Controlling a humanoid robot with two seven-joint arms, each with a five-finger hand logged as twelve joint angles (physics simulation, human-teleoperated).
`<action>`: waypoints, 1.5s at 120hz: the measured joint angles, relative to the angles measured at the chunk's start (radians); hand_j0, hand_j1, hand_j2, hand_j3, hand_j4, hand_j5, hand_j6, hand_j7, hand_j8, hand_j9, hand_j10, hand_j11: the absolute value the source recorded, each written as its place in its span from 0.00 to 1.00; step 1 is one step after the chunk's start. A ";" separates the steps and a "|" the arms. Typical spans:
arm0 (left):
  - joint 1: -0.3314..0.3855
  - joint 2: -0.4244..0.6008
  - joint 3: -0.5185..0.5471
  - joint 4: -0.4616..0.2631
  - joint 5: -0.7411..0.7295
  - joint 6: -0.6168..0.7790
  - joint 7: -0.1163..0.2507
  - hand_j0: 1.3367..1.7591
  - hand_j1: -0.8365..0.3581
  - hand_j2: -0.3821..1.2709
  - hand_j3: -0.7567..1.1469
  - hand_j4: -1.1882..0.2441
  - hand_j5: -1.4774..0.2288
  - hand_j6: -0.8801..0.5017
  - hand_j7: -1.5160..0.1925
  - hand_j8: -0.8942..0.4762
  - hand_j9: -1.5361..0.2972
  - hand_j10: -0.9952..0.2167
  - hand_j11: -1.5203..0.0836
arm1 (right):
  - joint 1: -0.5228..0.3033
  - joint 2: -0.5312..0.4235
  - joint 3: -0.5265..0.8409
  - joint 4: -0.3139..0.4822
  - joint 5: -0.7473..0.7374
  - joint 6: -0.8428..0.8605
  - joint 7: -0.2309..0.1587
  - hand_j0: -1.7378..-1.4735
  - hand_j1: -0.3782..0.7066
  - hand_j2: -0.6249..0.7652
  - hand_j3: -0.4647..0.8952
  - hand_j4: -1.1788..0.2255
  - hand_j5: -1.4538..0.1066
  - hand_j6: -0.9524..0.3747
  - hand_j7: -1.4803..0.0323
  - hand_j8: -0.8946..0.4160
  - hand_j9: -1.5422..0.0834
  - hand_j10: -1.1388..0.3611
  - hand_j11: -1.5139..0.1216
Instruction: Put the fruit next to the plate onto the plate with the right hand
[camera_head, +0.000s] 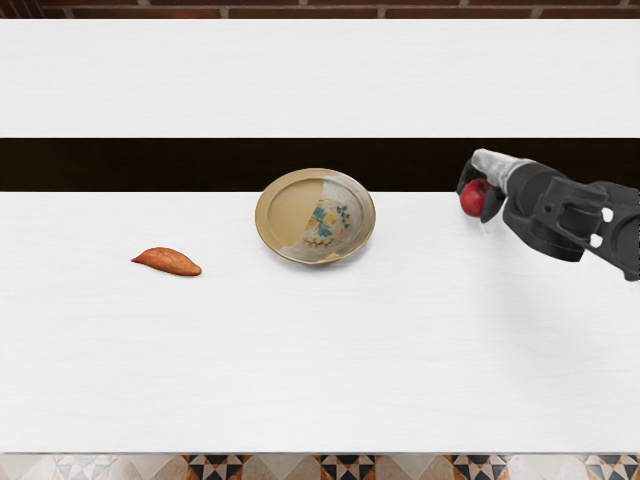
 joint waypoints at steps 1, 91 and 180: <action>0.000 0.000 0.000 0.000 0.000 0.000 0.000 0.76 0.75 0.26 0.40 0.66 0.68 0.46 0.70 0.47 0.66 0.62 0.75 | 0.002 0.001 0.001 0.001 0.000 0.000 0.000 0.34 0.56 0.48 0.34 0.42 0.34 0.44 0.39 0.39 0.39 0.31 0.37; 0.000 0.000 0.000 0.000 0.000 0.000 0.000 0.76 0.75 0.26 0.40 0.66 0.68 0.46 0.70 0.47 0.66 0.62 0.75 | 0.099 0.226 0.096 0.137 0.053 -0.001 0.001 0.32 0.58 0.53 0.34 0.43 0.32 0.46 0.38 0.41 0.37 0.33 0.35; 0.000 0.000 0.000 0.000 0.000 0.000 0.000 0.76 0.75 0.26 0.40 0.66 0.68 0.46 0.70 0.47 0.66 0.62 0.75 | 0.026 0.298 0.101 0.037 0.080 -0.038 0.001 0.31 0.26 0.46 0.34 0.65 0.68 0.58 0.72 0.54 0.71 0.56 0.69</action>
